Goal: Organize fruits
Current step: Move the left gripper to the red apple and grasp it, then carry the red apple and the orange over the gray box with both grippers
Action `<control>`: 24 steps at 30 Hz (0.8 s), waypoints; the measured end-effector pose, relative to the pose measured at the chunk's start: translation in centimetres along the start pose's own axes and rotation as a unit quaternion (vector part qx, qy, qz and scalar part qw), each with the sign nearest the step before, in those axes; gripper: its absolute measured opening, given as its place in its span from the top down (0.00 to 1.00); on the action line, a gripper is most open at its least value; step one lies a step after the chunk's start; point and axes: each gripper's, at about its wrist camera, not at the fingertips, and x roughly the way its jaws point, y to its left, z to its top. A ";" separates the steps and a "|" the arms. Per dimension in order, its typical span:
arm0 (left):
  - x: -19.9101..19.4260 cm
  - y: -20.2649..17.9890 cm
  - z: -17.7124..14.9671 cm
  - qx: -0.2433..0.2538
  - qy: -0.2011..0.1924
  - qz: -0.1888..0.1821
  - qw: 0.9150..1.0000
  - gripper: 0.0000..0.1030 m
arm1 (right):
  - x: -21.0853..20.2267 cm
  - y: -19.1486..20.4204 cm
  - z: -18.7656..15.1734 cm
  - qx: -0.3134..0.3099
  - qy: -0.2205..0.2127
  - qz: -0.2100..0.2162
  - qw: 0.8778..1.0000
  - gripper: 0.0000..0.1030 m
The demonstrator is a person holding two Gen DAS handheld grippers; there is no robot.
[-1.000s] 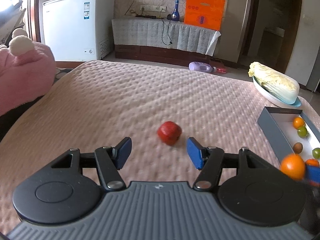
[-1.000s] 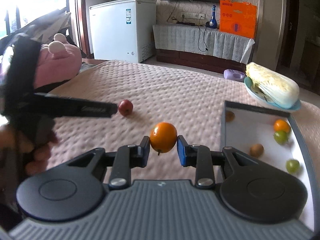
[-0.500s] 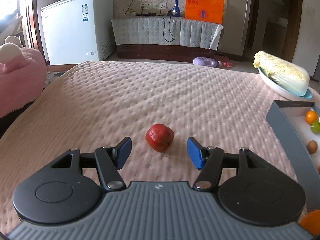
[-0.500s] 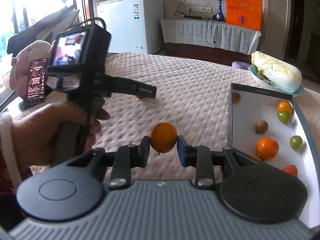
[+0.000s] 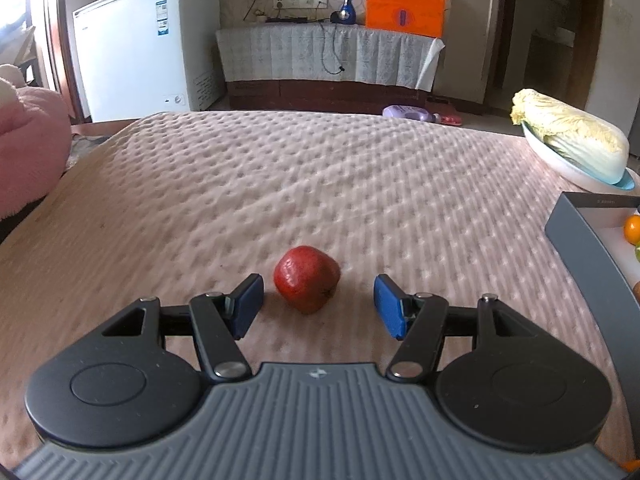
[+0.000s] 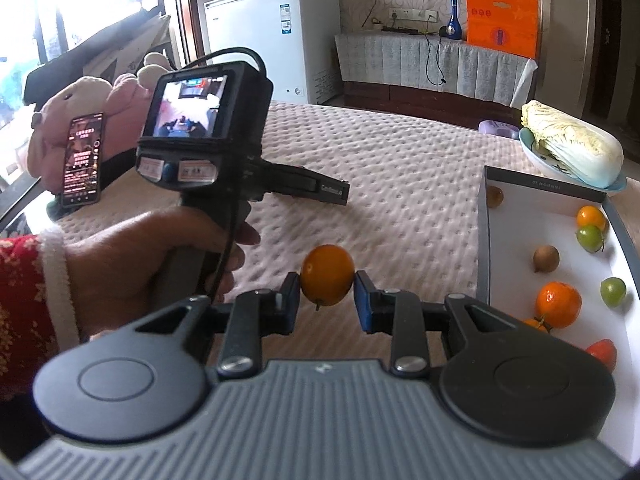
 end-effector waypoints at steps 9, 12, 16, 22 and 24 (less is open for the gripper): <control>-0.1 0.2 0.0 -0.002 -0.007 -0.014 1.000 0.61 | 0.7 0.1 0.2 -0.003 0.001 -0.009 1.000 0.69; -0.3 0.0 -0.2 0.009 -0.008 -0.012 1.000 0.61 | 1.1 -0.1 0.4 0.000 -0.002 -0.011 1.000 0.69; -0.7 0.2 -0.3 0.004 -0.004 -0.017 1.000 0.61 | 1.6 0.0 0.8 0.002 -0.006 -0.014 1.000 0.69; -2.2 0.6 -0.5 0.004 -0.011 -0.013 1.000 0.61 | 2.8 0.0 1.1 0.013 -0.001 -0.018 1.000 0.69; -2.9 0.8 -0.8 0.006 -0.010 -0.008 1.000 0.61 | 3.3 0.0 1.1 0.016 0.002 -0.020 1.000 0.69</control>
